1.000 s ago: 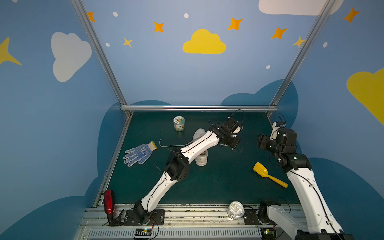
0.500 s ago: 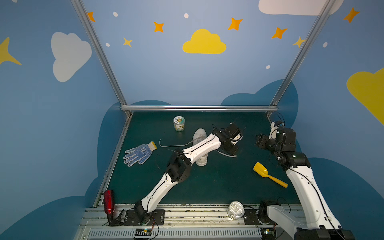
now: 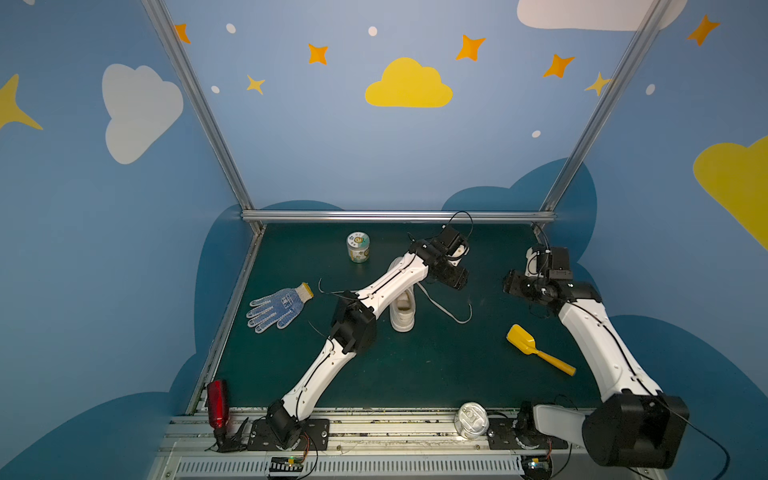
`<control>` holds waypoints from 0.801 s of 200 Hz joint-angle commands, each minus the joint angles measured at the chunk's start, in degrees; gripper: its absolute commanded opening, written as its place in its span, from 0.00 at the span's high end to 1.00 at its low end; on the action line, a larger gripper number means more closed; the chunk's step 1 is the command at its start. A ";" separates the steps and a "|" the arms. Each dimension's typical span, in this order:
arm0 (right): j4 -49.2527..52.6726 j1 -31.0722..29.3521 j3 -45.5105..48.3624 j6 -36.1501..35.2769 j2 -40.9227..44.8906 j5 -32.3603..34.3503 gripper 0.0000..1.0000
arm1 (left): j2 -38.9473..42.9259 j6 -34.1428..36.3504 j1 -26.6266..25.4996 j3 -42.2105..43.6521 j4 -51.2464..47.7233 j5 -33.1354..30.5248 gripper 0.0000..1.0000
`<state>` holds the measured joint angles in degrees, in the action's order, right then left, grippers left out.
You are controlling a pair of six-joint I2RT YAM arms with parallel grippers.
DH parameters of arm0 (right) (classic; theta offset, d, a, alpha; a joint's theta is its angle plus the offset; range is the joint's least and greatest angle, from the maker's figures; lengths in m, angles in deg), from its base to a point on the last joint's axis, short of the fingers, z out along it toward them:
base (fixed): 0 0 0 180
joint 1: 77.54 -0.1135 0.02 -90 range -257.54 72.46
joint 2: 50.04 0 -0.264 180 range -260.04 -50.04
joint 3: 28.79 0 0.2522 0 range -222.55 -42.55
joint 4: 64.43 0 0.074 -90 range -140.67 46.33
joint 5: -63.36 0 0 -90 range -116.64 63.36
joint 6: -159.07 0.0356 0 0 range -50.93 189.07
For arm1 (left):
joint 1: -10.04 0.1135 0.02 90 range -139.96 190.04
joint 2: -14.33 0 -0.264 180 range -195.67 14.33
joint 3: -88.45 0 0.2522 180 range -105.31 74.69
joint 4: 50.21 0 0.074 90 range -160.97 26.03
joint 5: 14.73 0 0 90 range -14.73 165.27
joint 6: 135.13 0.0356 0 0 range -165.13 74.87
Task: Tie the shoes
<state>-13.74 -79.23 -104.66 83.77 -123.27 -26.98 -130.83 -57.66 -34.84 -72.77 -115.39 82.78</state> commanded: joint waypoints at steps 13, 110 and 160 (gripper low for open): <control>6.41 0.11 -4.53 -4.91 -6.62 -6.37 0.31 | 8.89 -1.71 3.05 0.11 -1.04 0.14 0.28; 13.72 -9.77 -22.12 5.10 -34.27 -18.90 0.32 | 26.63 0.44 11.38 14.76 -6.63 -5.13 0.22; 11.24 -10.52 -21.36 6.42 -39.69 -20.71 0.30 | 37.83 -1.91 15.03 38.56 4.30 -4.09 0.22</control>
<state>-2.20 -89.90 -126.01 88.86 -160.69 -46.11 -97.37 -58.30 -21.25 -42.15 -116.70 78.69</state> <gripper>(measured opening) 0.694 0.779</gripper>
